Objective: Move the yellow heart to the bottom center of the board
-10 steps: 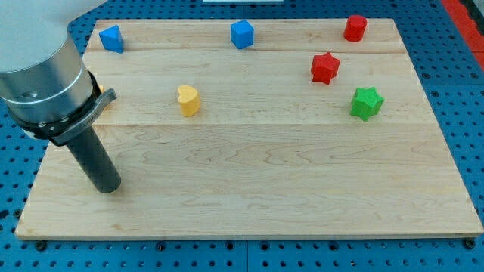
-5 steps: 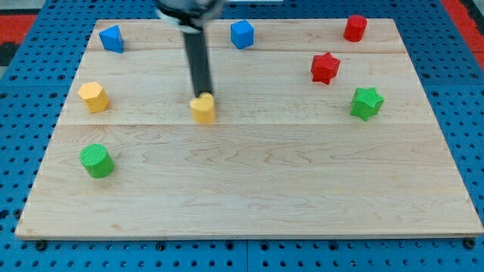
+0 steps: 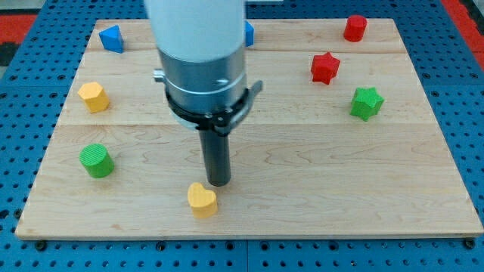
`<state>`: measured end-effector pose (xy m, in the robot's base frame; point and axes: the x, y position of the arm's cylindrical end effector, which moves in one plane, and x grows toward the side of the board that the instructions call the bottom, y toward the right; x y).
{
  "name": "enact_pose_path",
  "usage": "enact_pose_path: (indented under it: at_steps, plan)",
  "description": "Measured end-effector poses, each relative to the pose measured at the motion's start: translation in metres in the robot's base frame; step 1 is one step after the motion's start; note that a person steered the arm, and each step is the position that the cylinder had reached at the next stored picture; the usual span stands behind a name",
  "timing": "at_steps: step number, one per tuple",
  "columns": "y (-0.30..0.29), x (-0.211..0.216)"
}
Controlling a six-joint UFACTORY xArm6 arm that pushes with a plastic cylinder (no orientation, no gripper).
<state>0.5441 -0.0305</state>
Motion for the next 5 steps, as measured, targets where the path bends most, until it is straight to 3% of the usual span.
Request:
enact_pose_path:
  at_steps: [1, 2, 3, 4, 5]
  plan:
    - [-0.084, 0.000]
    - [-0.082, 0.057]
    - [-0.027, 0.040]
    - [-0.022, 0.012]
    - [-0.022, 0.030]
